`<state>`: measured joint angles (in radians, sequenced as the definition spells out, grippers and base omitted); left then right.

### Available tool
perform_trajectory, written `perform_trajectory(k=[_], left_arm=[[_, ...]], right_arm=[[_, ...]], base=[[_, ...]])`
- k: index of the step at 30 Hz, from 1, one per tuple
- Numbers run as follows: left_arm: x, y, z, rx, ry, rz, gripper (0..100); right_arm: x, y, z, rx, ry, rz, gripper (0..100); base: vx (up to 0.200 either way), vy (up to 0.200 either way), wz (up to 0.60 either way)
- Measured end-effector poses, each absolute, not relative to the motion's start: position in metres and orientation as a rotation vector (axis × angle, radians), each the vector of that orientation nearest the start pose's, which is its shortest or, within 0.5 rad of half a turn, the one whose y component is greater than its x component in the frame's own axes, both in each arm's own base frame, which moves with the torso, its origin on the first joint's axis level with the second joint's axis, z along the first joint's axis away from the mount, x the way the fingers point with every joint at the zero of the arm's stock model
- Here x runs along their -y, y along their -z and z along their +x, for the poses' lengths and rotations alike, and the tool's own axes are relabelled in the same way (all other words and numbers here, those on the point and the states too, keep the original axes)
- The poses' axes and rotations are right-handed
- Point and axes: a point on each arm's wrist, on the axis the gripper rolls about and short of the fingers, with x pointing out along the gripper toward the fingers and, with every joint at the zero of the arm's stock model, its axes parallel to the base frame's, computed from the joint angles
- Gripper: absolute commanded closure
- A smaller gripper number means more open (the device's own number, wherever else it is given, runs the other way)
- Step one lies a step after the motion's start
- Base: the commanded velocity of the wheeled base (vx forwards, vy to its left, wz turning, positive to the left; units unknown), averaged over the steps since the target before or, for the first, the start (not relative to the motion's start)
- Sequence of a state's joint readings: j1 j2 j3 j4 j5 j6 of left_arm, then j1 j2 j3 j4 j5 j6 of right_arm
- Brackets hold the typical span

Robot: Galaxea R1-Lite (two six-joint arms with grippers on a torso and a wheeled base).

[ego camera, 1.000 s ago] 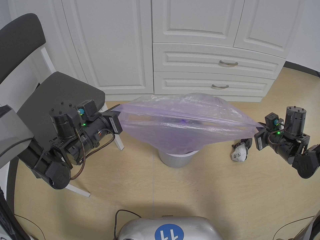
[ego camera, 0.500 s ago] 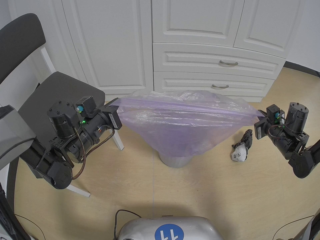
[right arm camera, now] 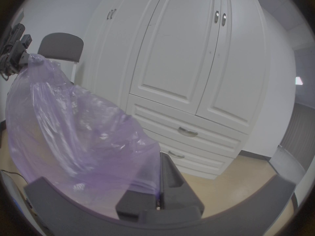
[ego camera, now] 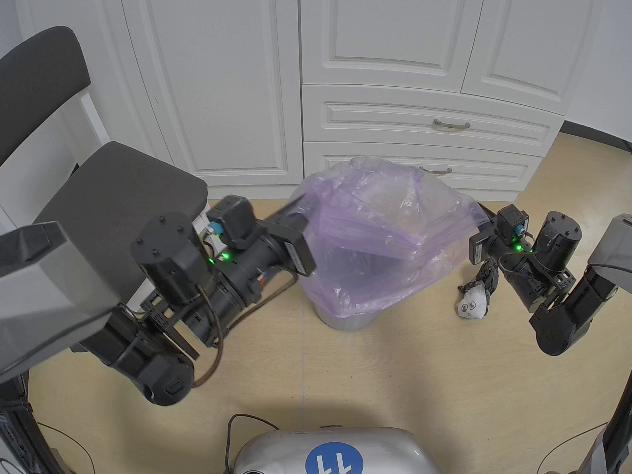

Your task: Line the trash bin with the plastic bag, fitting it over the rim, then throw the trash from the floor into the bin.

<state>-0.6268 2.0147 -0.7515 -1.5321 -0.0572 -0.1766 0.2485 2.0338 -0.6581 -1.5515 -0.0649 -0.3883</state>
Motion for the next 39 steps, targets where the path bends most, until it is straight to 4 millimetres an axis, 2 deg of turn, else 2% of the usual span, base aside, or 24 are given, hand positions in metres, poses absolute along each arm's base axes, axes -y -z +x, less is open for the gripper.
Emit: perform_trajectory(k=[3,7,15,23,39], left_arm=[[0.23,-0.15,0.271,0.186,0.774,-0.25,100],[0.251,-0.144,0.257,0.166,0.836,-0.251,100],[0.27,-0.131,0.257,0.141,0.84,-0.254,100],[0.281,-0.122,0.273,0.152,0.787,-0.272,100],[0.299,-0.115,0.335,0.261,0.589,-0.379,100]], right_arm=[[-0.091,-0.126,0.333,0.206,-0.194,-0.325,100],[-0.103,-0.126,0.332,0.212,-0.252,-0.282,100],[-0.138,-0.127,0.321,0.209,-0.386,-0.131,100],[-0.161,-0.129,0.317,0.211,-0.465,-0.022,100],[-0.164,-0.134,0.322,0.236,-0.467,0.002,100]], base=[[0.0,0.0,0.0],[0.0,0.0,0.0],[0.0,0.0,0.0],[0.0,0.0,0.0],[0.0,0.0,0.0]])
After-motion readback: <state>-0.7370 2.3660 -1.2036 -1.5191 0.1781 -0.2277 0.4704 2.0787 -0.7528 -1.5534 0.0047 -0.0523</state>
